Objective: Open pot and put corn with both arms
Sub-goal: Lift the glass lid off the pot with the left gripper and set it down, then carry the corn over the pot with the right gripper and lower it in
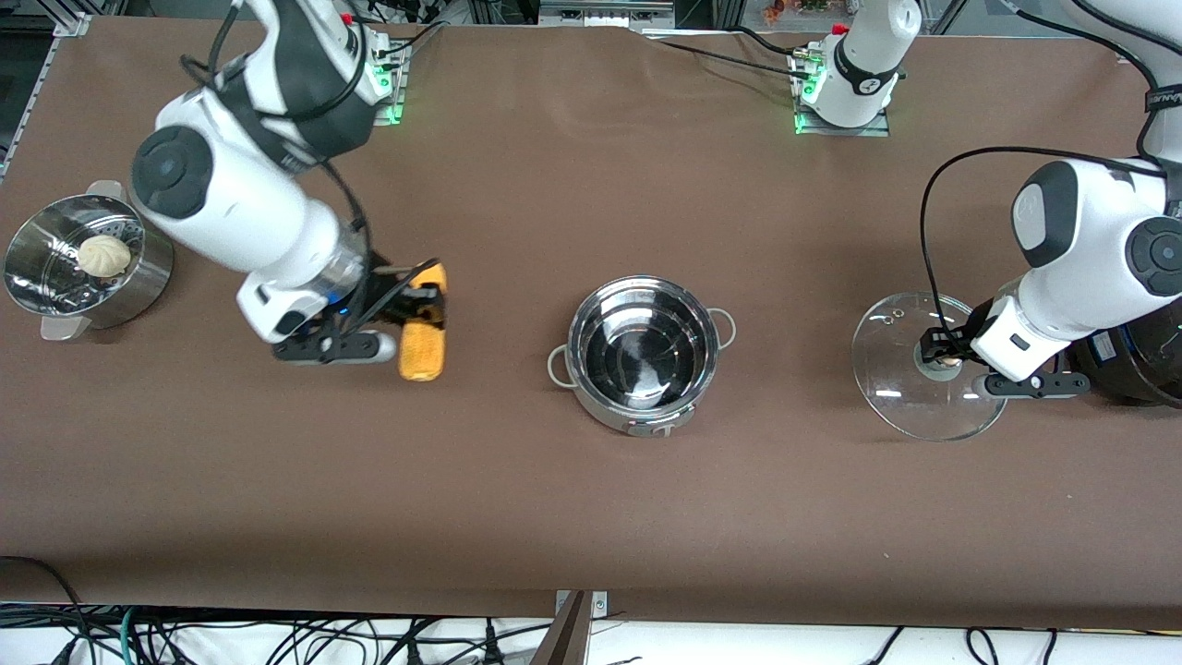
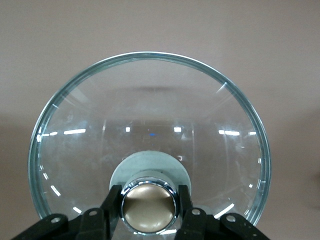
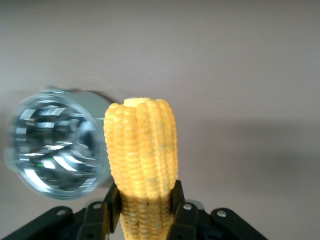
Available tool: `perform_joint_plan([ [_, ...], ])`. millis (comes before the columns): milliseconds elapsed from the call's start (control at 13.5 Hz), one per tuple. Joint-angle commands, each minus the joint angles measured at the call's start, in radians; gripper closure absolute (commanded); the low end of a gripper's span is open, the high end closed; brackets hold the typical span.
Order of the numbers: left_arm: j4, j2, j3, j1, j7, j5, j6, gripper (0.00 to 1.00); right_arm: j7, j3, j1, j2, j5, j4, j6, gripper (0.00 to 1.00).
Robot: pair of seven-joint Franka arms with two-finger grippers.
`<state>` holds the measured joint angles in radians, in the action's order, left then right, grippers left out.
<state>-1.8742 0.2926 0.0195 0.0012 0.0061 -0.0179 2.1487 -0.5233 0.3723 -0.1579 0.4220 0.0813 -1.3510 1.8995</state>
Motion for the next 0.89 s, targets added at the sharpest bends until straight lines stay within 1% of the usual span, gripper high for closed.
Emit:
perform_joint_plan([
  [0, -0.081, 0.005, 0.011, -0.007, 0.043, -0.034, 0.112, 1.00, -0.084, 0.011, -0.090, 0.086, 0.009, 0.153, 0.036, 0.57],
  [148, -0.088, 0.068, 0.011, -0.009, 0.043, -0.072, 0.152, 1.00, -0.139, 0.011, -0.153, 0.121, 0.009, 0.181, 0.123, 0.57],
  [295, -0.134, 0.100, 0.013, -0.012, 0.069, -0.073, 0.253, 1.00, -0.164, 0.011, -0.211, 0.161, 0.009, 0.182, 0.232, 0.57],
  [443, -0.151, 0.108, 0.014, -0.012, 0.078, -0.073, 0.272, 1.00, -0.167, 0.010, -0.256, 0.205, 0.005, 0.182, 0.312, 0.57],
  [591, -0.161, 0.117, 0.014, -0.012, 0.080, -0.073, 0.270, 1.00, -0.169, -0.007, -0.294, 0.245, 0.000, 0.181, 0.357, 0.57],
  [665, -0.170, 0.125, 0.014, -0.013, 0.080, -0.073, 0.270, 0.95, -0.169, -0.009, -0.302, 0.264, -0.003, 0.181, 0.374, 0.57],
  [812, -0.174, 0.123, 0.017, -0.013, 0.080, -0.071, 0.269, 0.56, -0.169, -0.009, -0.310, 0.306, -0.009, 0.181, 0.417, 0.57],
])
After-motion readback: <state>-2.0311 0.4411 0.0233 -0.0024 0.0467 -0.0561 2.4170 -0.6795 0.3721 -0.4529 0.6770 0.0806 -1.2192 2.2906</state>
